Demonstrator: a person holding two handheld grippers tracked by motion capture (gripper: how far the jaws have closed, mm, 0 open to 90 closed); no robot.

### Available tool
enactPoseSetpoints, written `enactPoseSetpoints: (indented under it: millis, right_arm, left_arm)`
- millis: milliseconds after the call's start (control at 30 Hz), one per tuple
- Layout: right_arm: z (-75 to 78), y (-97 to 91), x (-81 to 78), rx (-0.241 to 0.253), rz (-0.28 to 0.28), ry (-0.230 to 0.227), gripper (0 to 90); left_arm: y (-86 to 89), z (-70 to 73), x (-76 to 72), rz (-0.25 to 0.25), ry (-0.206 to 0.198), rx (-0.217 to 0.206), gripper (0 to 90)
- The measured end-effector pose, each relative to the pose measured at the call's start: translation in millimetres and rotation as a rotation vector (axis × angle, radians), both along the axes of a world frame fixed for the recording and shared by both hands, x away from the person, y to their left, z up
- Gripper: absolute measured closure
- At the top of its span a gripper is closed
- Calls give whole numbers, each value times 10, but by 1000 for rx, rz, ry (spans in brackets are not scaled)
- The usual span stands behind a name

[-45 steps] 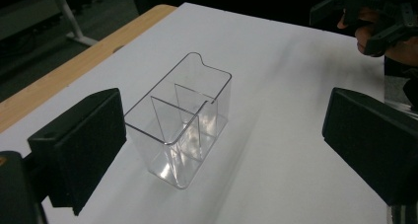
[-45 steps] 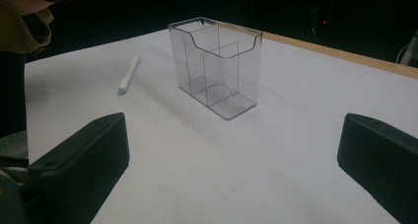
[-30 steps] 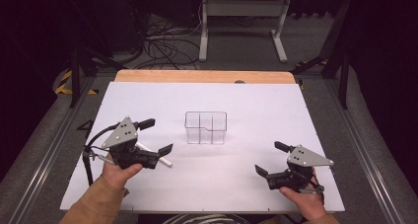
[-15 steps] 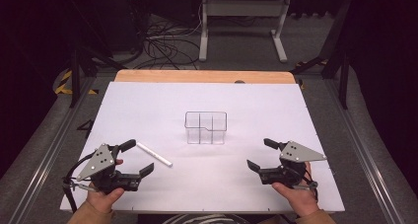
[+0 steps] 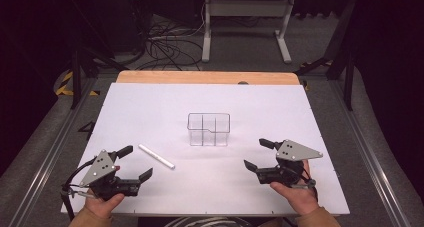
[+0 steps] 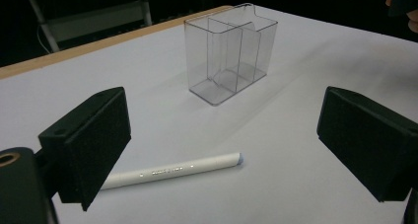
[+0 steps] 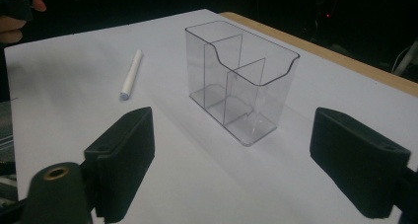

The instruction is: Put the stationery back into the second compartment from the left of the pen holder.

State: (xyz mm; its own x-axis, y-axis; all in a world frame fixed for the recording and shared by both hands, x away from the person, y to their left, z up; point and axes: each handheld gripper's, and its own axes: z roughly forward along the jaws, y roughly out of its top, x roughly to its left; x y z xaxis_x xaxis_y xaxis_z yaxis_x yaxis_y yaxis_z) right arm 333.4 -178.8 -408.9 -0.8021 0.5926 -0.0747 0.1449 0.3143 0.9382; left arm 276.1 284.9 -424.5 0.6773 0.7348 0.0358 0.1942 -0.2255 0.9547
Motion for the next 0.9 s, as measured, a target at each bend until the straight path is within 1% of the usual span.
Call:
enactPoseSetpoints:
  millis: [67, 100, 167, 200, 367, 433, 467, 533, 633, 767, 833, 900]
  right_arm:
    - [20, 34, 9, 1, 1, 6, 212]
    - [29, 52, 21, 3, 3, 29, 233]
    - [59, 97, 58, 1, 22, 87, 235]
    - [74, 124, 72, -1, 32, 101, 242]
    - [147, 285, 114, -9, 74, 128, 234]
    - [172, 360, 152, -12, 105, 172, 230]
    - [183, 398, 165, -14, 116, 180, 240]
    - [203, 478, 179, -27, 133, 181, 256]
    - [236, 600, 196, -36, 154, 185, 253]
    - [282, 754, 224, -54, 176, 189, 247]
    - [298, 826, 241, -65, 184, 198, 247]
    - [307, 901, 255, -77, 194, 208, 247]
  left_arm:
    - [9, -1, -11, -3, -5, -1, 70]
    - [14, -3, -17, -3, -2, -8, 70]
    - [27, -6, -19, 1, 2, -17, 70]
    - [33, -9, -25, 11, 3, -21, 70]
    - [62, -26, -49, 22, 10, -36, 70]
    - [73, -27, -60, 24, 11, -35, 70]
    - [79, -26, -65, 26, 8, -35, 70]
    - [88, -24, -79, 30, 7, -37, 70]
    - [96, -27, -90, 35, 6, -45, 71]
    - [101, -29, -90, 35, 2, -41, 71]
    - [105, -27, -91, 35, 3, -43, 71]
    - [110, -25, -88, 34, 5, -55, 71]
